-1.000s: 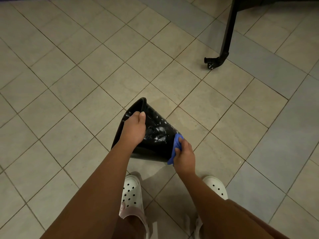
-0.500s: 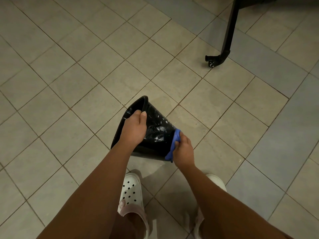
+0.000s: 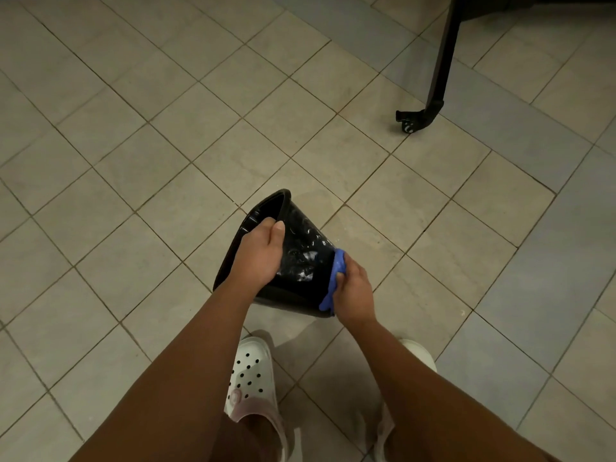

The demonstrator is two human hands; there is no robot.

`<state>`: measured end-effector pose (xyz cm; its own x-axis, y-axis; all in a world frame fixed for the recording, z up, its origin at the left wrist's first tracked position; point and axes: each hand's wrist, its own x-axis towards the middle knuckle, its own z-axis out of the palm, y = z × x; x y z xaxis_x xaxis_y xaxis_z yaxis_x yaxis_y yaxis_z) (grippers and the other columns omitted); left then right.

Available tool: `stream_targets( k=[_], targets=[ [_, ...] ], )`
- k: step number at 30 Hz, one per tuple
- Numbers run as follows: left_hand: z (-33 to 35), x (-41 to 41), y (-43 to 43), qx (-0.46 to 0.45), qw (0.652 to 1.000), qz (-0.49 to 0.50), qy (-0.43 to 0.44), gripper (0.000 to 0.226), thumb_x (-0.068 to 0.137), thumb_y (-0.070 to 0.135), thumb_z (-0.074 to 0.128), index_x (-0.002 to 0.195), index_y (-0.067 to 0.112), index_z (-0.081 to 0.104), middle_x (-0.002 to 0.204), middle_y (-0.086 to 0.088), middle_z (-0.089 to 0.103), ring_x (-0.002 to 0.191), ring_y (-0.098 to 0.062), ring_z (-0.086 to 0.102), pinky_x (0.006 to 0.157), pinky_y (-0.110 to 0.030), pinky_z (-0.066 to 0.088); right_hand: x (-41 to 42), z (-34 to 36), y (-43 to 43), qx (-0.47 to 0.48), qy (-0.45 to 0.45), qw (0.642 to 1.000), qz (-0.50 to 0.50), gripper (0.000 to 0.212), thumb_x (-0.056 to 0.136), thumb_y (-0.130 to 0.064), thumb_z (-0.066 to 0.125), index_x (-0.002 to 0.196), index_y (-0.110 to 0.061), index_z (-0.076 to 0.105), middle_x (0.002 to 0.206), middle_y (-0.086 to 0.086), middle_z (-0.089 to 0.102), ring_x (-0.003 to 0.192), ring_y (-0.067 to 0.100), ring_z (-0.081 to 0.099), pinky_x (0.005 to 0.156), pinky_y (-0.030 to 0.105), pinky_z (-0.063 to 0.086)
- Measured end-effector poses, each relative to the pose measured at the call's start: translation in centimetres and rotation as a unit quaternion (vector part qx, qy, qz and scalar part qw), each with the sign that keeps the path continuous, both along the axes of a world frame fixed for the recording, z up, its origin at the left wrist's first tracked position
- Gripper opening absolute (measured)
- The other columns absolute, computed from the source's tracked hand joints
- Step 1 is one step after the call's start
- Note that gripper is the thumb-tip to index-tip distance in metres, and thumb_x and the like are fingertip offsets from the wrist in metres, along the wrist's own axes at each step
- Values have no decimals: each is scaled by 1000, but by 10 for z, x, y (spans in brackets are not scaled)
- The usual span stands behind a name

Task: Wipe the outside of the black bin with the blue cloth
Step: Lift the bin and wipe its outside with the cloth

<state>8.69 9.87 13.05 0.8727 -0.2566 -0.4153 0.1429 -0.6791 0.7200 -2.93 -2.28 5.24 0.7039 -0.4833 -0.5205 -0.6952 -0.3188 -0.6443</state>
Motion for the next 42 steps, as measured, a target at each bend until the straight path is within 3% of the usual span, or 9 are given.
stream_targets(
  k=[5, 9, 12, 17, 23, 26, 32, 36, 42],
  targets=[
    [0, 1, -3, 13, 1000, -15, -10, 38, 104, 33, 33, 108, 4, 56, 102, -21, 64, 74, -15, 53, 68, -23, 44, 4, 12, 37, -52, 69, 994, -63, 58, 93, -9, 45, 145, -9, 20, 139, 18, 34, 125, 31, 34, 101, 32, 34],
    [0, 3, 0, 10, 1000, -1, -9, 37, 104, 31, 33, 105, 2, 56, 99, -25, 64, 79, -22, 56, 72, -35, 48, 3, 16, 33, -96, -40, 994, 30, 62, 89, -5, 51, 145, -8, 24, 144, 16, 30, 129, 31, 29, 109, 34, 26],
    [-1, 2, 2, 11, 1000, -14, -14, 37, 104, 30, 33, 102, 2, 57, 96, -24, 65, 79, -22, 57, 66, -25, 44, 8, 1, 1, -39, -34, 997, 51, 53, 94, -9, 44, 145, -12, 27, 145, 14, 33, 129, 28, 33, 107, 30, 26],
    [-2, 3, 2, 31, 999, -24, -32, 37, 104, 30, 33, 101, 2, 57, 94, -23, 65, 76, -20, 55, 63, -20, 41, -3, -9, -7, 3, 57, 998, -24, 44, 98, -18, 38, 142, -14, 31, 135, 16, 44, 119, 29, 46, 98, 34, 39],
    [-2, 5, 4, 39, 998, -18, -36, 37, 105, 29, 32, 99, 1, 56, 92, -24, 65, 73, -21, 54, 61, -23, 41, -12, 6, 34, -129, -87, 986, 68, 55, 91, -4, 51, 142, -7, 31, 144, 15, 34, 131, 29, 32, 110, 33, 27],
    [-3, 4, 5, 38, 998, -26, -38, 37, 105, 30, 32, 98, 3, 57, 89, -20, 65, 73, -22, 58, 63, -23, 43, 6, -1, 7, -85, -86, 989, 79, 45, 98, -14, 38, 142, -10, 32, 144, 13, 36, 130, 25, 34, 103, 19, 20],
    [-1, 0, -3, 49, 996, -62, -51, 33, 104, 33, 32, 90, 13, 54, 82, -14, 64, 67, -15, 56, 58, -23, 43, -5, -30, -16, -2, 11, 1000, -22, 41, 99, -23, 35, 140, -18, 37, 133, 11, 49, 119, 27, 50, 97, 31, 40],
    [-2, 6, 3, 56, 997, -14, -48, 38, 104, 32, 31, 101, 5, 59, 87, -15, 64, 74, -18, 57, 64, -29, 44, -30, -20, 31, -75, -78, 994, -2, 45, 99, -24, 36, 143, -15, 32, 149, 10, 31, 137, 25, 28, 113, 34, 23],
    [-3, 8, 9, 44, 999, 20, -25, 39, 104, 32, 33, 107, 4, 60, 92, -12, 63, 79, -17, 57, 70, -30, 44, -17, -7, 41, -92, -219, 964, 119, 43, 95, -26, 37, 137, -16, 41, 146, 9, 38, 138, 22, 25, 112, 34, 22]
  ],
)
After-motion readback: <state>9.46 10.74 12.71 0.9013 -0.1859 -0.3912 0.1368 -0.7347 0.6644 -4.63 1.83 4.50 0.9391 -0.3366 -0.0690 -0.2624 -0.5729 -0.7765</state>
